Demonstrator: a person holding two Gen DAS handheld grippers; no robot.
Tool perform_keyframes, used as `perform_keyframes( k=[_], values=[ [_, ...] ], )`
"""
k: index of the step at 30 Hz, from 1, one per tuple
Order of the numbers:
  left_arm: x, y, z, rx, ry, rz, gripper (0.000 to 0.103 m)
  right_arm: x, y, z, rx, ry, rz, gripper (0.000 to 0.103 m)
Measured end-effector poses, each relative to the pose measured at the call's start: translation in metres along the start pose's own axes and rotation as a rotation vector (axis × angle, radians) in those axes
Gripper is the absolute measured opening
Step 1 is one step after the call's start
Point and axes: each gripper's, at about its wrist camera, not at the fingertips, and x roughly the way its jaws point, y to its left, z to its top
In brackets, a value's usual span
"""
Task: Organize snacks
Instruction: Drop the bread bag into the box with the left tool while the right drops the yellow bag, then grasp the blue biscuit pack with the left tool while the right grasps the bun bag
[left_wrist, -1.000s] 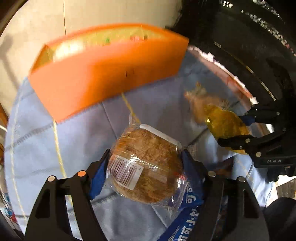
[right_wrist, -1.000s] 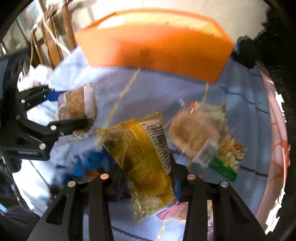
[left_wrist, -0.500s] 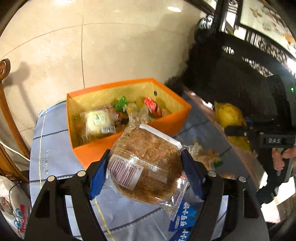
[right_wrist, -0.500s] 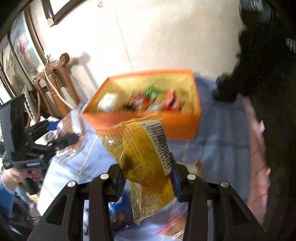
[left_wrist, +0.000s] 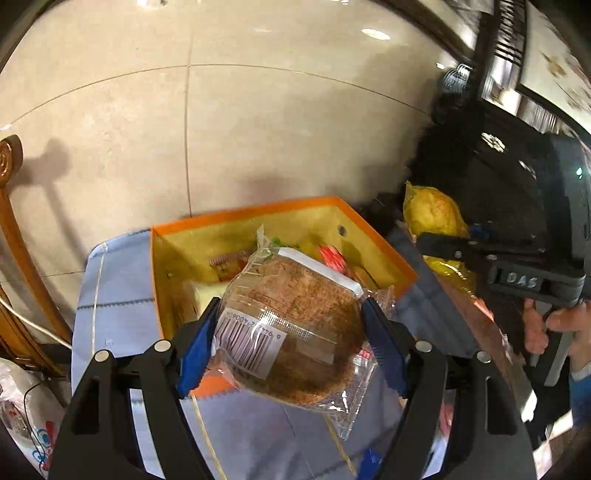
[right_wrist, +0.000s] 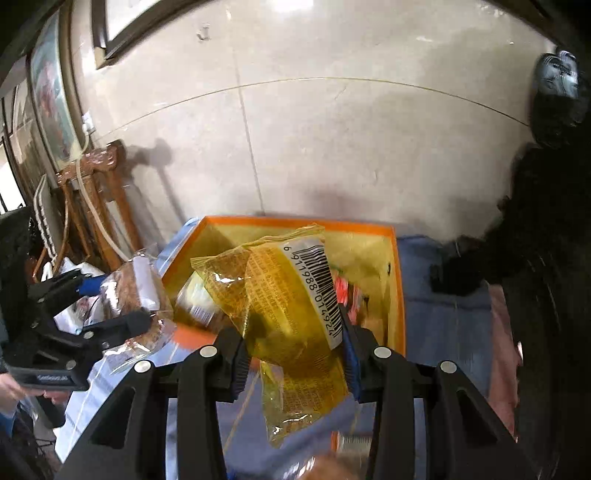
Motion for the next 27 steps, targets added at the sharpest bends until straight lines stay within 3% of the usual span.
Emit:
perform_keyframes(
  k=[8,13,14,15,16,17,18,20,23,25,27],
  values=[
    [0.042,0.015,0.045,0.032,-0.006,0.089,0.073,0.057,-0.01,0.038,0.003,0.034,-0.037,0.041],
    [0.054,0.015,0.054,0.006,-0.004,0.118,0.073,0.062,-0.011,0.04,0.032,0.041,-0.028,0.041],
    [0.056,0.013,0.056,0.009,-0.007,0.158,0.074,0.063,-0.01,0.041,0.035,0.035,-0.042,0.042],
    [0.057,0.011,0.057,0.009,-0.011,0.23,0.082,0.062,-0.009,0.041,0.042,0.022,-0.062,0.047],
    [0.058,0.008,0.059,0.011,-0.035,0.391,0.091,0.061,-0.008,0.041,0.046,0.003,-0.097,0.084],
    [0.056,0.007,0.058,0.004,-0.056,0.456,0.099,0.059,-0.006,0.04,0.031,-0.01,-0.146,0.099],
    [0.053,0.008,0.058,-0.012,-0.061,0.477,0.099,0.053,-0.004,0.038,0.018,-0.032,-0.19,0.099],
    [0.042,0.01,0.054,-0.067,-0.036,0.44,0.099,0.042,-0.005,0.033,-0.002,-0.027,-0.203,0.099],
    [0.024,0.002,0.033,-0.062,0.001,0.387,0.099,0.013,-0.016,0.015,0.004,-0.019,-0.211,0.099],
    [0.012,-0.004,0.013,-0.041,0.02,0.368,0.099,-0.004,-0.02,-0.007,-0.015,-0.005,-0.183,0.099],
    [0.002,-0.015,-0.024,-0.014,0.063,0.3,0.099,-0.01,-0.019,-0.036,-0.075,0.048,-0.118,0.099]
  ],
)
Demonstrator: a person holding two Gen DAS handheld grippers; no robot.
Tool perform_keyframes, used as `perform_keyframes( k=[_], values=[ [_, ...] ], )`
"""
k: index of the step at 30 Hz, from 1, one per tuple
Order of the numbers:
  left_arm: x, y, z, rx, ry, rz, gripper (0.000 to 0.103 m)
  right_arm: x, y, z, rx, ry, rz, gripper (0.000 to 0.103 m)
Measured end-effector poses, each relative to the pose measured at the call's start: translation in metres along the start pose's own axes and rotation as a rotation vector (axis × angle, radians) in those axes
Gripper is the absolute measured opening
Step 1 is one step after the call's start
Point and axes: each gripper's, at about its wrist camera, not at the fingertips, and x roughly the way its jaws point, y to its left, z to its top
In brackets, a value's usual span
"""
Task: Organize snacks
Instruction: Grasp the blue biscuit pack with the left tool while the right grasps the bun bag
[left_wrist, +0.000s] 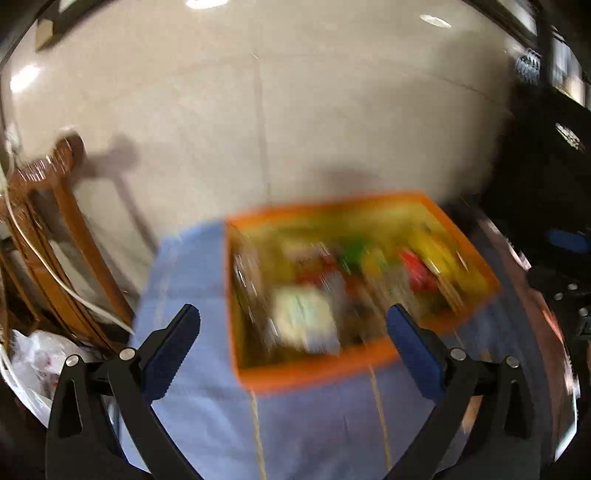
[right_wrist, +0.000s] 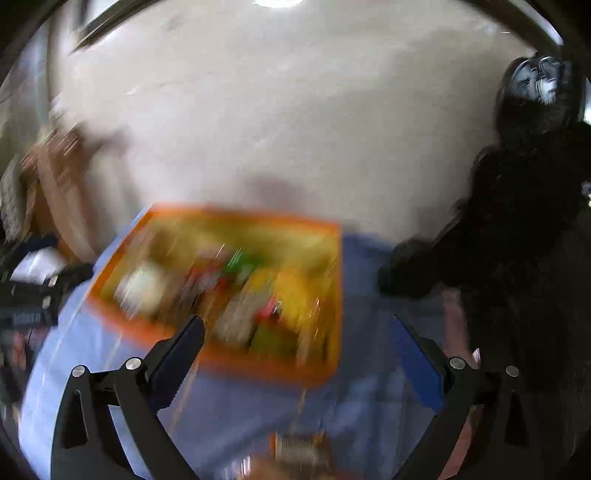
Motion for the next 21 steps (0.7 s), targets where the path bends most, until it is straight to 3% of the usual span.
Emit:
perform_keyframes(
  k=[4,7,11,16,21],
  values=[
    [-0.007,-0.026,-0.084,0.048,0.082,-0.062,0.099,0.013,0.022,-0.073,-0.159,0.145,0.029,0.099],
    [0.002,-0.045,-0.128,0.033,0.163,-0.074,0.099,0.033,0.033,-0.116,-0.18,0.248,0.073,0.099],
    [0.004,-0.07,-0.153,0.047,0.162,-0.071,0.099,0.047,0.039,-0.145,-0.201,0.264,0.093,0.099],
    [0.01,-0.091,-0.16,0.082,0.142,-0.102,0.099,0.059,0.047,-0.161,-0.243,0.27,0.084,0.099],
    [0.04,-0.093,-0.185,0.02,0.254,-0.205,0.099,0.074,0.056,-0.169,-0.257,0.316,0.015,0.099]
  ],
)
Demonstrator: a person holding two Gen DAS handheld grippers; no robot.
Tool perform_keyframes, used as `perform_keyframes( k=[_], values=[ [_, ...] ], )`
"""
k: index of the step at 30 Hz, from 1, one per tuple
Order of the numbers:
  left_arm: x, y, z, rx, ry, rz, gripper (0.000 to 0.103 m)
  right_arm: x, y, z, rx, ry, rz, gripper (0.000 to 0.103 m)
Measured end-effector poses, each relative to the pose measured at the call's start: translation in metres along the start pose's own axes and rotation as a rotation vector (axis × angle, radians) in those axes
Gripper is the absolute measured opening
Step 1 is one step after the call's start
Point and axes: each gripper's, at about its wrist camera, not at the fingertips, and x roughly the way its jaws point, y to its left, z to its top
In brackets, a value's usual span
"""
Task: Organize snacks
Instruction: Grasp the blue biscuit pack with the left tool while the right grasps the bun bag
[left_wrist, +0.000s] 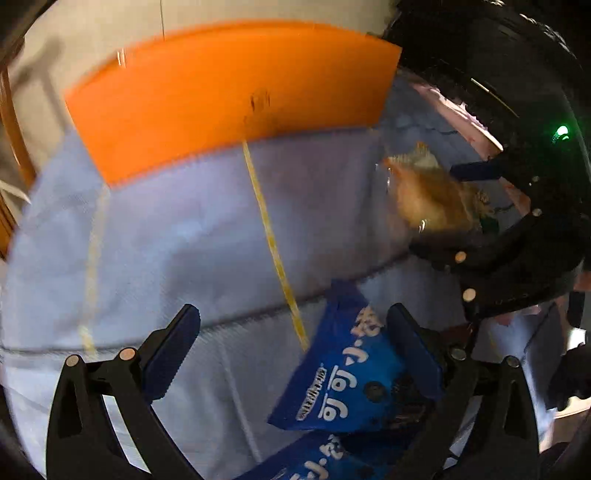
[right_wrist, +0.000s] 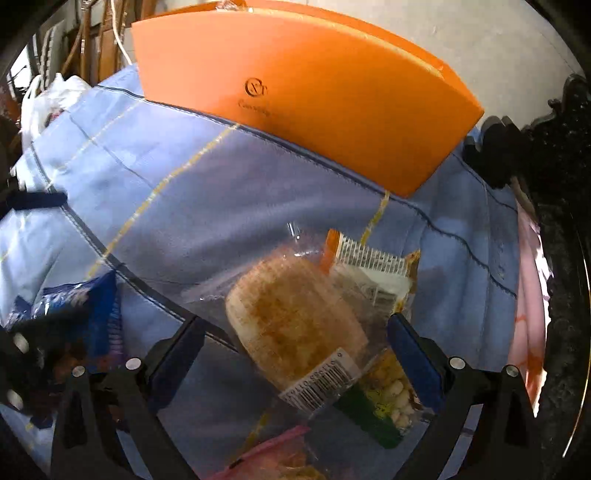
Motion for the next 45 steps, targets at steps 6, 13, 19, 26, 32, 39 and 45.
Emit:
perform_keyframes(
  k=[6,13,19,26,32,39,45],
  values=[
    [-0.002,-0.005,-0.007,0.017,-0.013,-0.007,0.099,-0.003,-0.001,-0.003,0.047,-0.009,0.017,0.099],
    [0.0,-0.036,-0.011,0.102,0.014,-0.107,0.019,-0.005,-0.003,-0.006,0.129,0.032,-0.009,0.055],
    [-0.016,-0.029,-0.002,0.115,0.006,-0.135,0.015,-0.04,-0.008,-0.007,0.202,-0.034,0.009,0.054],
    [-0.051,0.001,0.02,0.034,-0.076,-0.143,0.013,-0.07,-0.024,0.007,0.245,-0.073,0.034,0.054],
    [-0.083,0.021,0.061,0.053,-0.173,-0.065,0.006,-0.103,-0.026,0.037,0.233,-0.16,0.027,0.054],
    [-0.12,0.038,0.122,0.036,-0.316,0.022,0.0,-0.138,-0.048,0.083,0.304,-0.319,-0.013,0.054],
    [-0.12,0.044,0.124,0.082,-0.343,0.142,0.011,-0.154,-0.054,0.094,0.319,-0.363,-0.013,0.054]
  ],
)
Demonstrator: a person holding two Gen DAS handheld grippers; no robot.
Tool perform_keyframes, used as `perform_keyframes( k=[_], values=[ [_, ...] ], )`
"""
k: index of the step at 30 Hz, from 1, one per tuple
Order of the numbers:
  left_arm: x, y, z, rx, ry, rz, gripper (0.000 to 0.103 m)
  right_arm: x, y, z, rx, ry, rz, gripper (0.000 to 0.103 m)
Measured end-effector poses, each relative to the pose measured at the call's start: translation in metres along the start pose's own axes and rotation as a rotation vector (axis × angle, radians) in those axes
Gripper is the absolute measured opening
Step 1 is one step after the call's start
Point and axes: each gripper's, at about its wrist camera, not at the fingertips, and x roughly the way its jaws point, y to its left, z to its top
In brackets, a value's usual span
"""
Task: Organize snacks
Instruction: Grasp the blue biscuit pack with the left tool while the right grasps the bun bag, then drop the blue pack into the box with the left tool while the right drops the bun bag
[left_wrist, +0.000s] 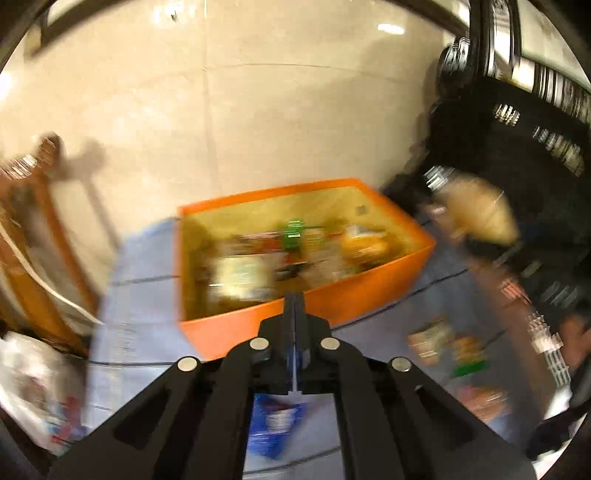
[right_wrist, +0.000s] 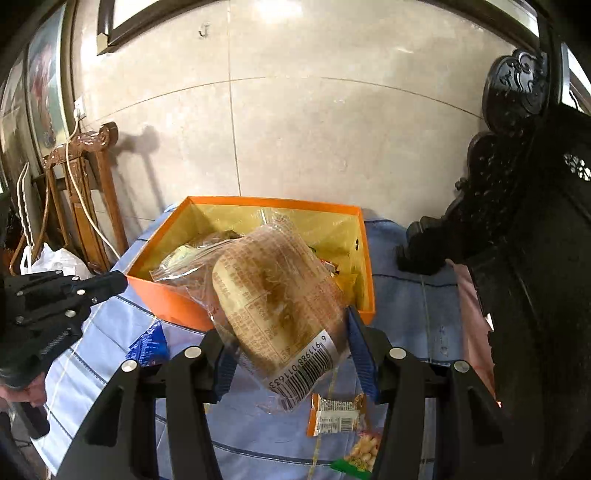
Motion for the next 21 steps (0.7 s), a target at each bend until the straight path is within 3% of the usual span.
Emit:
perform_keyframes(
  k=[1,2,3,4,9,13,16,17,18,19,21],
  values=[
    [-0.001,0.003,-0.007,0.016,0.001,0.006,0.033,-0.001,0.0,-0.002,-0.008,-0.003,-0.004,0.054],
    [-0.002,0.01,-0.018,0.014,0.027,0.005,0.081,-0.003,0.001,-0.006,-0.018,-0.002,-0.004,0.054],
    [-0.005,0.017,-0.027,0.003,0.032,-0.004,0.088,-0.003,0.0,-0.008,-0.019,0.001,-0.002,0.054],
    [-0.008,0.022,-0.041,-0.005,0.042,-0.023,0.088,-0.003,-0.001,-0.01,-0.014,0.009,0.001,0.054],
    [0.023,0.028,-0.088,0.032,0.172,0.038,0.094,0.008,-0.009,-0.019,0.037,0.049,0.008,0.054],
    [0.066,0.043,-0.108,-0.051,0.236,0.058,0.096,0.012,-0.007,-0.023,0.044,0.066,0.027,0.054],
    [0.091,0.053,-0.112,-0.126,0.271,-0.01,0.099,0.011,-0.005,-0.02,0.03,0.06,0.024,0.054],
    [0.098,0.053,-0.113,-0.159,0.294,-0.042,0.092,0.01,-0.006,-0.019,0.029,0.057,0.024,0.054],
    [0.101,0.052,-0.114,-0.182,0.295,-0.075,0.059,0.009,-0.007,-0.018,0.029,0.053,0.02,0.054],
    [0.108,0.045,-0.115,-0.192,0.329,-0.121,0.04,0.008,-0.007,-0.017,0.03,0.051,0.019,0.054],
    [0.111,0.028,-0.117,-0.114,0.327,-0.06,0.039,0.007,-0.008,-0.015,0.036,0.05,0.022,0.054]
  ],
)
